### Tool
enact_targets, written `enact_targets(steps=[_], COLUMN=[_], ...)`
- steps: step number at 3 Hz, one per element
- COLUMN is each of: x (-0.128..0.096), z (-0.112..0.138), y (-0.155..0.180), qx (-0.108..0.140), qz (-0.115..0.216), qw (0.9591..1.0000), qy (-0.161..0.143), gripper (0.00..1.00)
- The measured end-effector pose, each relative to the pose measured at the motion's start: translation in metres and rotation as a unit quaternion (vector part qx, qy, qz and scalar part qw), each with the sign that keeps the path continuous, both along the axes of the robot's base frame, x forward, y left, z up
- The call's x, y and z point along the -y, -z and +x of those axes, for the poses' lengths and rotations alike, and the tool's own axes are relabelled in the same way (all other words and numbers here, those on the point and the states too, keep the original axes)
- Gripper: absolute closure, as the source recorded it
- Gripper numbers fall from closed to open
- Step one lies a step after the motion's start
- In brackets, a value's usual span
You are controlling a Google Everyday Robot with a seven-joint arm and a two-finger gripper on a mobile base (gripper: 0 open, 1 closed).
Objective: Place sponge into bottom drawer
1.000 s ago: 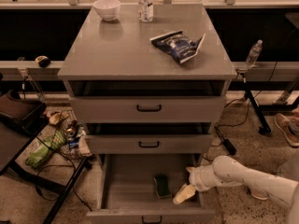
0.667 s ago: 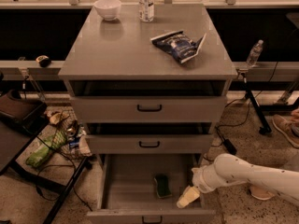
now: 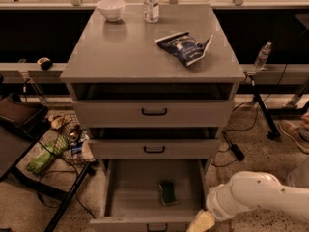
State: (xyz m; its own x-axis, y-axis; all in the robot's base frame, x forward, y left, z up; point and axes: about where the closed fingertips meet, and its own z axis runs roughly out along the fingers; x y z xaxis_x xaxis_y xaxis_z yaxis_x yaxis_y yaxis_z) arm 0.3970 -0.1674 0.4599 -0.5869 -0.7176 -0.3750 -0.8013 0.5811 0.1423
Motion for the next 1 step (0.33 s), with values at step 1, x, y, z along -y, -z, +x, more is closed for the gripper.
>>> enact_targets(steps=[1], x=[-0.0183], z=[-0.0452], y=[-0.0425], qx=[0.034], qz=[-0.025], qw=[0.9991], qy=[-0.009], gripper=[0.00])
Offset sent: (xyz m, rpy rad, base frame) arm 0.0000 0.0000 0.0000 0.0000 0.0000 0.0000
